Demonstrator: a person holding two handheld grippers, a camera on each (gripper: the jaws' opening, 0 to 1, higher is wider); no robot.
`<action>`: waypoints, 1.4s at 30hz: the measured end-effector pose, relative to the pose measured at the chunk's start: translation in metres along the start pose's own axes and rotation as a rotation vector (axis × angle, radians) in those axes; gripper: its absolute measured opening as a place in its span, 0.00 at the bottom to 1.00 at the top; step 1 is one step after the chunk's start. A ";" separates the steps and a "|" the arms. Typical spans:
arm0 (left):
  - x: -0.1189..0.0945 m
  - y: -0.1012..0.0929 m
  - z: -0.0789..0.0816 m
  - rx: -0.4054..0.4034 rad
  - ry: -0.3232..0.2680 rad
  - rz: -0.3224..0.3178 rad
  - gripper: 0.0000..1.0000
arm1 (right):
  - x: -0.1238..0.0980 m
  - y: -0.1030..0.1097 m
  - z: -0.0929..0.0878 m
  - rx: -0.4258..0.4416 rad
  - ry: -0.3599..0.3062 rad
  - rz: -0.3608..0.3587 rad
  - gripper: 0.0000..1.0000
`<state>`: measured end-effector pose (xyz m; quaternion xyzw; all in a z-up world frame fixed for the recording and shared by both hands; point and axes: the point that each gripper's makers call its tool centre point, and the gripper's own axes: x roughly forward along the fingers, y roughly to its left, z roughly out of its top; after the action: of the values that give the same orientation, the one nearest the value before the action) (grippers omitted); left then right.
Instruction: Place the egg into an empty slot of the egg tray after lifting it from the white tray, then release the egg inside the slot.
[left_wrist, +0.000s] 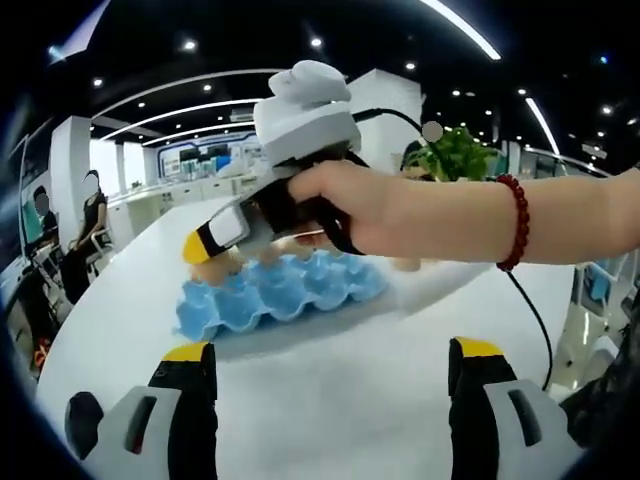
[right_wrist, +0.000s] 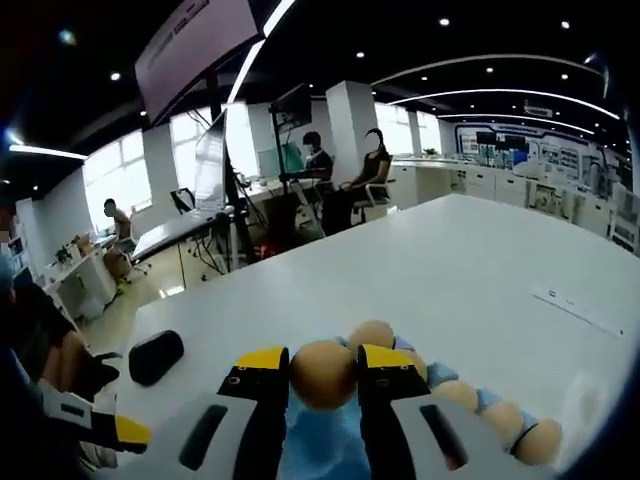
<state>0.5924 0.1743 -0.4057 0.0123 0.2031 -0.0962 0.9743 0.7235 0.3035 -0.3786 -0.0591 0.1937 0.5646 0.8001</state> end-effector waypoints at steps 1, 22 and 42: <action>0.000 0.000 0.000 -0.001 0.000 0.000 0.98 | 0.001 0.001 0.000 0.001 -0.002 0.004 0.28; -0.011 0.021 -0.006 -0.017 0.005 0.027 0.98 | 0.024 0.011 -0.018 -0.039 0.039 0.026 0.28; -0.006 0.016 -0.009 -0.019 0.007 0.020 0.98 | 0.027 0.009 -0.026 -0.060 0.052 0.041 0.27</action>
<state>0.5864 0.1920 -0.4115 0.0053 0.2075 -0.0842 0.9746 0.7165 0.3226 -0.4119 -0.0937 0.1985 0.5846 0.7811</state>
